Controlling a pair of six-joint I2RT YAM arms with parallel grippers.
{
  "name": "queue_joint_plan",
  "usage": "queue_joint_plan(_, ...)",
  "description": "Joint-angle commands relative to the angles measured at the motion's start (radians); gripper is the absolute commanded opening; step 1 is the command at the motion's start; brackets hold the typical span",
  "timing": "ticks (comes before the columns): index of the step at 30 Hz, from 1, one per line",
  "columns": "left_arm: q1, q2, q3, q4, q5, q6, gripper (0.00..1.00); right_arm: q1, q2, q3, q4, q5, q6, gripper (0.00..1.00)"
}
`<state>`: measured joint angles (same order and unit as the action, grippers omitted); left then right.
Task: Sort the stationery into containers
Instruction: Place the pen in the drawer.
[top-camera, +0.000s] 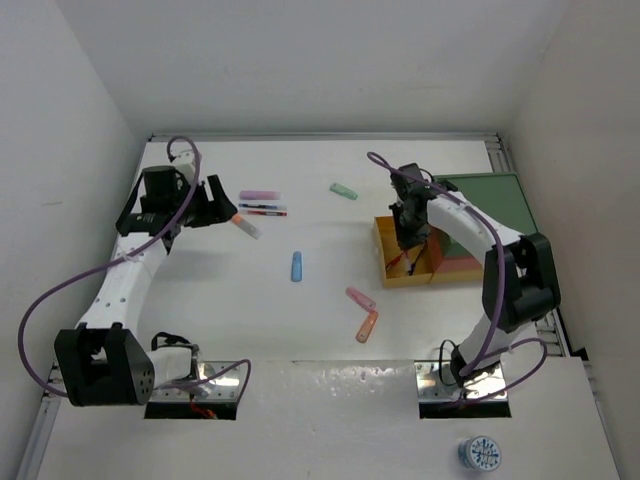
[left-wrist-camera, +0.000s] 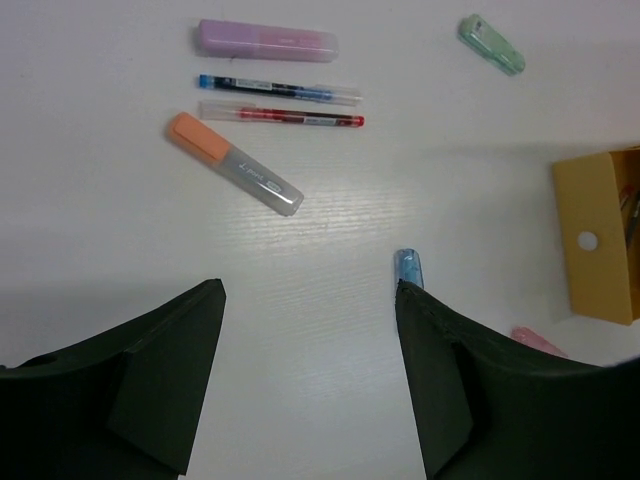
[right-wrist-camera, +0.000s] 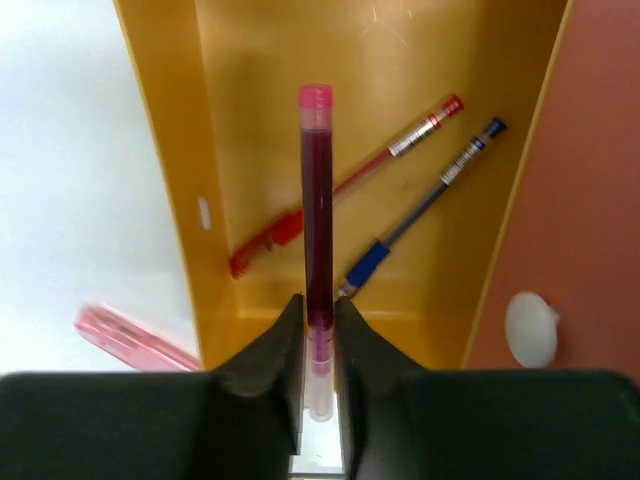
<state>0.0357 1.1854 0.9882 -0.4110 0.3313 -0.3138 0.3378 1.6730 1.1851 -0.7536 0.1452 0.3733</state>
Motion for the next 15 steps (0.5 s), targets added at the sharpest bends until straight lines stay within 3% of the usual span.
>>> queue_joint_plan(1, -0.025, 0.037, 0.082, -0.006, -0.023, 0.117, 0.75, 0.001, 0.011, 0.077, 0.034, -0.010, 0.033, 0.21)
queue_joint_plan(2, -0.025, 0.066, 0.096, -0.030, -0.026, 0.183, 0.75, 0.004, 0.020, 0.085, 0.030, -0.012, 0.032, 0.30)
queue_joint_plan(6, -0.062, 0.180, 0.217, -0.124, -0.014, 0.377, 0.75, 0.007, 0.021, 0.119, 0.008, -0.016, 0.024, 0.43)
queue_joint_plan(9, -0.080, 0.304, 0.312, -0.178, 0.004, 0.491, 0.74, 0.012, 0.001, 0.133, -0.003, -0.025, 0.003, 0.44)
queue_joint_plan(15, -0.157, 0.576, 0.541, -0.328, 0.071, 0.804, 0.59, 0.009, -0.035, 0.195, -0.026, -0.272, -0.174, 0.39)
